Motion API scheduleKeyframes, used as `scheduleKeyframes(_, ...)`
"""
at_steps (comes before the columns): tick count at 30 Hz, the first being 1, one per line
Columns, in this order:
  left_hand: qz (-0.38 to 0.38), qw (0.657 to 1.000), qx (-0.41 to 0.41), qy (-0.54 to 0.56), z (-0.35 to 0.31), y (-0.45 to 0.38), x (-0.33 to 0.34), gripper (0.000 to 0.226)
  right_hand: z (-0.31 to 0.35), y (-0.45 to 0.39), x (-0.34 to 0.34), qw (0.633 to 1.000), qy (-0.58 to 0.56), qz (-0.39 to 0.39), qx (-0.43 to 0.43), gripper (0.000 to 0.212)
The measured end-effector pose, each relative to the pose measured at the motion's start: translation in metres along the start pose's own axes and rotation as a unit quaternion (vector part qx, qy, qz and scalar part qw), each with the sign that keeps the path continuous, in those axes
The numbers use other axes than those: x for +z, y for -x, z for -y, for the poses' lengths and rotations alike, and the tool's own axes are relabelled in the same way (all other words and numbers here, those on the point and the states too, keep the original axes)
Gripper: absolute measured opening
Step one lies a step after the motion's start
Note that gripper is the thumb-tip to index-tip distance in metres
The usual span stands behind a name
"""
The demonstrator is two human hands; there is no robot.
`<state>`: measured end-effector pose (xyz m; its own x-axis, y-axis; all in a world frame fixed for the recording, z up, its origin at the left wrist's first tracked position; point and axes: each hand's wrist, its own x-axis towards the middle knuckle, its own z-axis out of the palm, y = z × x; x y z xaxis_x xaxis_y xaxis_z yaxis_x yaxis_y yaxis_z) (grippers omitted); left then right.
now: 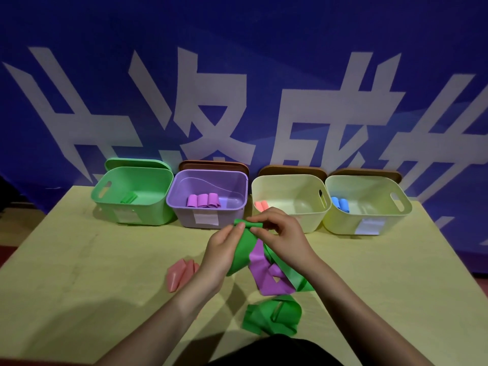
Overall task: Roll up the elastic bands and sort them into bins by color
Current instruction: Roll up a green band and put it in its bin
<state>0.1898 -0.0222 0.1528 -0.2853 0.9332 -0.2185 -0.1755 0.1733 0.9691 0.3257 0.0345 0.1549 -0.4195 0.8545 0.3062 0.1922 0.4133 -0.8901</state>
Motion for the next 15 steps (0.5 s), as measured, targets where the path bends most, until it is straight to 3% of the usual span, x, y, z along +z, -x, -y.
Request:
scheduleKeyframes(5,0.029,0.999,0.02,-0.016,0.001,-0.004,-0.006,0.019,0.004,0.01,0.001,0.99,-0.107,0.021,0.084,0.024)
scheduleKeyframes(9,0.065,0.995,0.041,-0.066,0.003,-0.006,-0.007,0.018,0.0,0.014,0.004,0.987,-0.117,0.007,0.11,0.025)
scheduleKeyframes(15,0.048,0.982,0.033,-0.179,0.011,-0.014,-0.009,0.028,-0.007,0.017,0.006,0.996,-0.024,-0.015,0.081,0.03)
